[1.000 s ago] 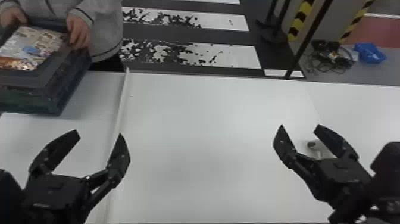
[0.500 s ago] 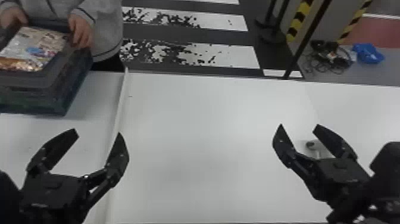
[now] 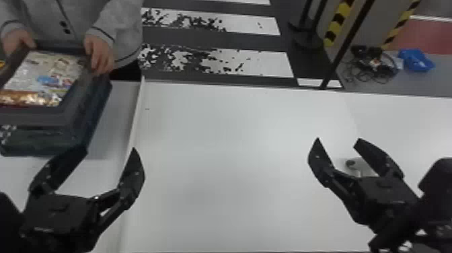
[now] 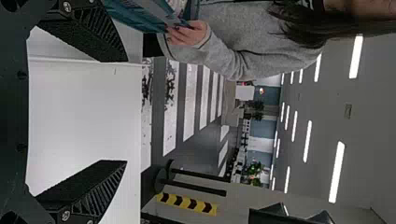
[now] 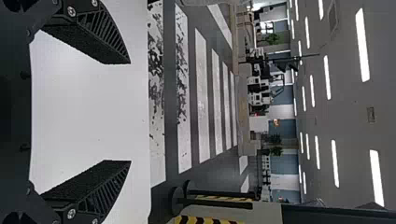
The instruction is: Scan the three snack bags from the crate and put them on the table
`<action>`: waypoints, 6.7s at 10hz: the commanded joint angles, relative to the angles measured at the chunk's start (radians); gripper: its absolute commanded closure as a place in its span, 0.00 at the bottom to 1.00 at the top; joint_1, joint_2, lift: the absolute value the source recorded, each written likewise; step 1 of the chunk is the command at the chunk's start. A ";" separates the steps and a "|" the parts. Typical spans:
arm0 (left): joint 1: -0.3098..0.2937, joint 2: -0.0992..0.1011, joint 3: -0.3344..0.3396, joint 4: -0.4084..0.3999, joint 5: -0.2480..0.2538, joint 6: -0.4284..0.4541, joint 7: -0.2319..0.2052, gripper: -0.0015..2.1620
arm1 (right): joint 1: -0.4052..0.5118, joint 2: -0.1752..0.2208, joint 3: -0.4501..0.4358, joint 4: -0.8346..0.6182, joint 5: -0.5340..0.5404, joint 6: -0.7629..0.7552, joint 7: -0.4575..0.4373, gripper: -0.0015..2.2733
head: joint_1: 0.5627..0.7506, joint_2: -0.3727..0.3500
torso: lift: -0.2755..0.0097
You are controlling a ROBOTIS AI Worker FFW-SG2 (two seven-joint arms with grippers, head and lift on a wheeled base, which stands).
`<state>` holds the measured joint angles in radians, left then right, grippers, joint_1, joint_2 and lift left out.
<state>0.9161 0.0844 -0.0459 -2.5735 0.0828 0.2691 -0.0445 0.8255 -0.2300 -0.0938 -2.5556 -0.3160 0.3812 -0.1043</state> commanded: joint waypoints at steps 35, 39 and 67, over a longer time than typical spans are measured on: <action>-0.994 0.130 0.337 0.763 -0.001 0.841 -0.313 0.42 | -0.220 -0.017 0.276 0.181 0.241 0.029 -0.107 0.06 | 0.70 0.84 | 0.64; -0.948 0.133 0.347 0.699 0.005 0.841 -0.302 0.89 | -0.197 -0.015 0.279 0.158 0.238 0.026 -0.110 0.06 | 0.70 0.85 | 0.64; -0.661 -0.023 -0.095 0.139 -0.011 0.915 -0.344 0.89 | -0.220 -0.009 0.177 0.129 0.143 0.008 -0.135 0.06 | 0.70 0.35 | 0.64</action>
<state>0.2533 0.0621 -0.0739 -2.4657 0.1327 1.1912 -0.3859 0.6071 -0.2389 0.0878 -2.4257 -0.1679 0.3916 -0.2385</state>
